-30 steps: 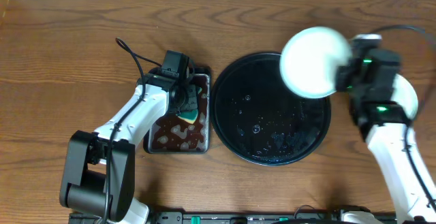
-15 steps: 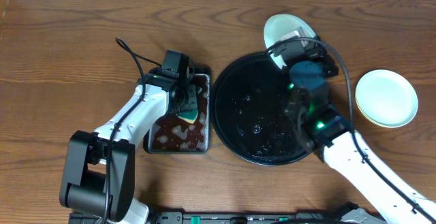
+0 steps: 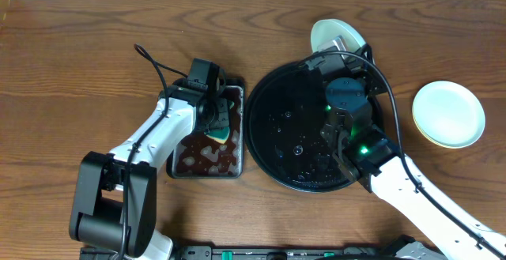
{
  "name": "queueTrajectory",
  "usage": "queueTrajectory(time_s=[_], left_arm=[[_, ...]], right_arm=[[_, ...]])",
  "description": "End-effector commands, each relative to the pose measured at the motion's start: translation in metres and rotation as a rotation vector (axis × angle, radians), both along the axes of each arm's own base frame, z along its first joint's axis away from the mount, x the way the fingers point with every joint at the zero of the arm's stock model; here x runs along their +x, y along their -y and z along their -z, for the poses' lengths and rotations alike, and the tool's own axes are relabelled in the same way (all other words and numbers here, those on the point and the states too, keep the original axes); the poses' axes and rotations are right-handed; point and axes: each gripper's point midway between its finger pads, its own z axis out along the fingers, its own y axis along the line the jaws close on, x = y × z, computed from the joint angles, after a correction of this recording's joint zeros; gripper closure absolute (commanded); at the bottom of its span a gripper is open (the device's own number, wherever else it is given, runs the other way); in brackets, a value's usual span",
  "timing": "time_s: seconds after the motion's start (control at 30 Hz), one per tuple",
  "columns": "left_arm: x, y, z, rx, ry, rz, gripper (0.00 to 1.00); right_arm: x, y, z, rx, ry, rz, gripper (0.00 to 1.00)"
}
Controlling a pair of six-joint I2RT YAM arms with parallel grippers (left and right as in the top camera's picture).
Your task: Clean dirty plates on tray and stack at the side
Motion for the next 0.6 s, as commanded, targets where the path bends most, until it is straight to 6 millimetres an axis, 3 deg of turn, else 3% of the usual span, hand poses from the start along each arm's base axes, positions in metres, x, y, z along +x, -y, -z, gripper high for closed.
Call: queueTrajectory(time_s=[0.0, 0.07, 0.33, 0.57], left_arm=[[-0.002, -0.001, 0.005, 0.002, -0.012, 0.014, 0.91], [-0.002, -0.001, 0.005, 0.002, -0.012, 0.013, 0.91], [-0.002, -0.001, 0.005, 0.002, -0.012, 0.014, 0.91], [-0.002, -0.001, 0.005, 0.002, -0.012, 0.014, 0.91]], right_arm=[[0.001, 0.02, 0.003, 0.191, 0.062, 0.091, 0.99], [0.002, 0.038, 0.02, 0.314, 0.053, 0.148, 0.99], [-0.007, 0.13, 0.125, 0.972, -0.141, 0.436, 0.99], [-0.02, 0.199, 0.181, 1.45, -0.165, 0.675, 0.99]])
